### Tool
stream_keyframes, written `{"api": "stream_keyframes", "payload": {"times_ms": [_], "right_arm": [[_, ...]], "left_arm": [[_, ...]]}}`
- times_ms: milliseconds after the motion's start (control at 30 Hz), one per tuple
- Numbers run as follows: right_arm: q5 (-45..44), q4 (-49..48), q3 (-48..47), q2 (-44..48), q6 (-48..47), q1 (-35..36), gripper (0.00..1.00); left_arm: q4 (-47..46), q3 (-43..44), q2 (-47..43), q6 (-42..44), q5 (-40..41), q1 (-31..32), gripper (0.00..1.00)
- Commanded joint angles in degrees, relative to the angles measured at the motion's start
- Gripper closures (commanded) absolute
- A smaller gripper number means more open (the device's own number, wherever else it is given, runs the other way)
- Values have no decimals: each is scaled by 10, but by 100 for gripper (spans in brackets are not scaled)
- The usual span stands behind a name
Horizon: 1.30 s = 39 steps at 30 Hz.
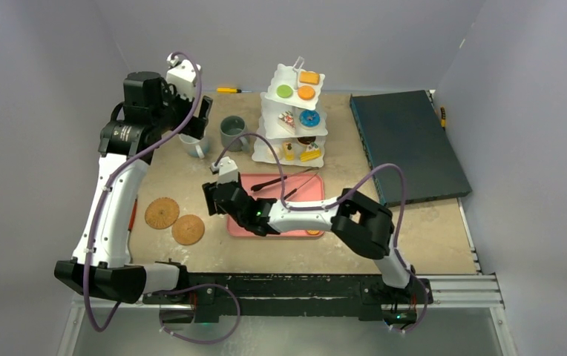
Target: Serve the afternoon tea
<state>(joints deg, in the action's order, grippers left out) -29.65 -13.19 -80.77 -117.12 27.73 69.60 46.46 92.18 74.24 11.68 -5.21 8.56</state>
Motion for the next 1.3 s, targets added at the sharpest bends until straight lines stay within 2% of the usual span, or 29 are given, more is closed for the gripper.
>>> {"api": "stream_keyframes", "payload": {"times_ms": [0,100,267,333,500,767,967,1067,1267], "right_arm": [[-12,30,-54,-41,-36,-3,37],[-10,38,-78,-69,-37,-3,39],[-33,50,-93,-100,-17,-2,48],[-48,55,-90,-104,-6,-2,52],[-67,55,-79,-106,8,-3,54],[-97,73,-58,-104,52,-10,63],[-119,64,-22,-70,80,-18,62],[-135,58,-18,-57,79,-18,59],[-134,69,-22,-64,81,-23,59]], "left_arm": [[5,30,-1,0,11,-10,8],[5,34,-1,0,11,-10,8],[7,39,0,-2,8,-10,8],[7,41,0,-1,8,-10,8],[10,41,0,4,9,-10,8],[13,43,1,7,8,-10,8],[16,43,0,10,6,-9,8],[16,41,0,11,5,-10,8],[16,41,0,16,7,-10,8]]}}
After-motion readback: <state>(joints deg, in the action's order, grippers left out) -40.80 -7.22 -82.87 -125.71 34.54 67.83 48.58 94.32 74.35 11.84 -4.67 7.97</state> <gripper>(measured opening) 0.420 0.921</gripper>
